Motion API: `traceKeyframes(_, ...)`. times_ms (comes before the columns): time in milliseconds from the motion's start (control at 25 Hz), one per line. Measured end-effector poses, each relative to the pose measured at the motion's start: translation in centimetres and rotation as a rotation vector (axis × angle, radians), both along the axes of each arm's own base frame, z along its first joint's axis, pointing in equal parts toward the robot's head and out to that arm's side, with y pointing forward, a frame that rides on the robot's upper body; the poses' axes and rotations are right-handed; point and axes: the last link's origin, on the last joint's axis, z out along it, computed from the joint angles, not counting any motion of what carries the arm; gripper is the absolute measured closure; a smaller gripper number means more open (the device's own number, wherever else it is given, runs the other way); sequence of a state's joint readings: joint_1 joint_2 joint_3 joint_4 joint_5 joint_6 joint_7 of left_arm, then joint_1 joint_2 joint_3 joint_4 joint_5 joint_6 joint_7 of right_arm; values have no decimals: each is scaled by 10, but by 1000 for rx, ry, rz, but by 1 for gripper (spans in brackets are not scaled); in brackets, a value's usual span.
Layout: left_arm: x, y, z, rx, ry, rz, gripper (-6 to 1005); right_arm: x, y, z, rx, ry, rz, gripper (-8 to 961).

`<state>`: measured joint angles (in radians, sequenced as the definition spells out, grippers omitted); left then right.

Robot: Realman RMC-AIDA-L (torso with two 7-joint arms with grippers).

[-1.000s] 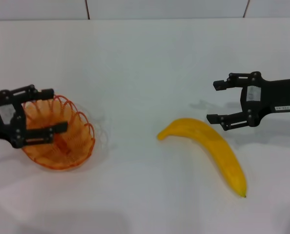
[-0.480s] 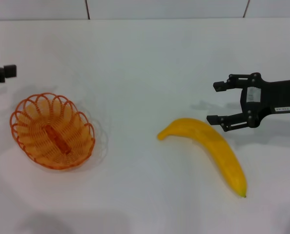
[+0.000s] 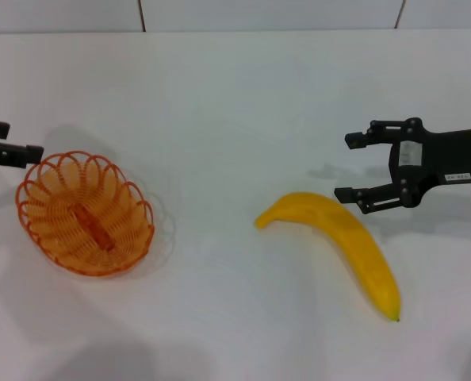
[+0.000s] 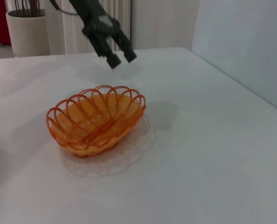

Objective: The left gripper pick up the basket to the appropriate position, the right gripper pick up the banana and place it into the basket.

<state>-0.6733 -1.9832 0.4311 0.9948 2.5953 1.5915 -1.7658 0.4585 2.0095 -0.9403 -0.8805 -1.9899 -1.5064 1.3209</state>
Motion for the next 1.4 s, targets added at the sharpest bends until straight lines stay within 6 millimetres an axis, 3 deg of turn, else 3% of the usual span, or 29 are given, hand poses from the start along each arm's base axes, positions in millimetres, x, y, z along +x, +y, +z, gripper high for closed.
traceKeyframes(760, -5, 17, -46, -30, 90, 23, 152, -1, 0, -3, -9, 3, -6, 62)
traceKeyframes(1400, -14, 20, -65, -13, 90, 30, 158, 0, -1, -4, -13, 9, -18, 62)
